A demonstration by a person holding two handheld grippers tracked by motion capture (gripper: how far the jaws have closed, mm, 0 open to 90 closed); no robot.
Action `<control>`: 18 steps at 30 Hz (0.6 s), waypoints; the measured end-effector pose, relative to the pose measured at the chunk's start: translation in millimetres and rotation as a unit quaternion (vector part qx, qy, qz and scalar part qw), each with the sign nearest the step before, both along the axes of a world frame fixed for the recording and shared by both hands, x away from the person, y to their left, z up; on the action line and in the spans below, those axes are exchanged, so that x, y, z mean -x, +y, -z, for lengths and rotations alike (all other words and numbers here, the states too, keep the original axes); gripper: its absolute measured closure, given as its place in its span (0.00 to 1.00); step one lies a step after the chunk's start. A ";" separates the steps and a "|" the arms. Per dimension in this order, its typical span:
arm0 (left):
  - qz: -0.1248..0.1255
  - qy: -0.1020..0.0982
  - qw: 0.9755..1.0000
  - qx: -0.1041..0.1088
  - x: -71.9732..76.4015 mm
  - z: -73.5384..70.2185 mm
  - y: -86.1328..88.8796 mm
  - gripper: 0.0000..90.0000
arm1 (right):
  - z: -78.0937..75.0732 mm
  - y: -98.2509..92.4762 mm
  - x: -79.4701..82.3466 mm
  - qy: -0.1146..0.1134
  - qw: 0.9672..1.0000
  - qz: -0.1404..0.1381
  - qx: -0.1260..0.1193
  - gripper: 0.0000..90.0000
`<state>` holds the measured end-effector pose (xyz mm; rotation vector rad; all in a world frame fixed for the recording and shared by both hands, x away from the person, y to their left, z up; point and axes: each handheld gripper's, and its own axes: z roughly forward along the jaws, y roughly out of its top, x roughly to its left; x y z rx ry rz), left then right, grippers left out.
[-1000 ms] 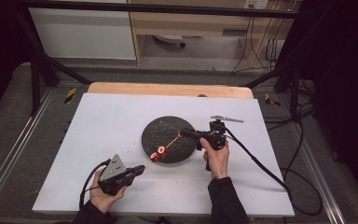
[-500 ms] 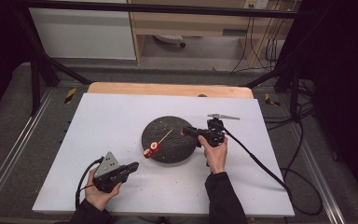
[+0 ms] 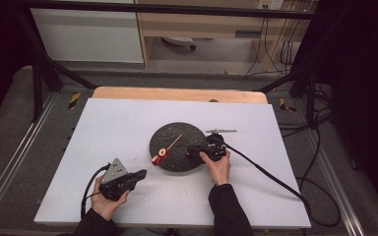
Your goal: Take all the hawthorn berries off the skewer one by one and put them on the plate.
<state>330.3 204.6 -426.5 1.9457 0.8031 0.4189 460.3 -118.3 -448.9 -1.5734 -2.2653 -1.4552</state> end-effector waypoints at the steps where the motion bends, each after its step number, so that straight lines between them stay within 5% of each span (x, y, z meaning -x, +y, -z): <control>1: 0.000 0.001 1.000 0.000 -0.1 0.1 -0.4 0.98 | -0.2 -0.2 0.2 -0.003 1.000 0.000 0.002 0.72; 12: 0.001 -0.001 1.000 0.000 0.1 -0.5 -2.3 0.98 | -32.6 -10.3 21.5 -0.089 0.996 -0.022 0.010 0.27; 18: 0.004 -0.004 1.000 -0.001 0.3 -0.4 -7.4 0.98 | -44.0 -12.0 37.2 -0.095 0.994 -0.045 -0.003 0.09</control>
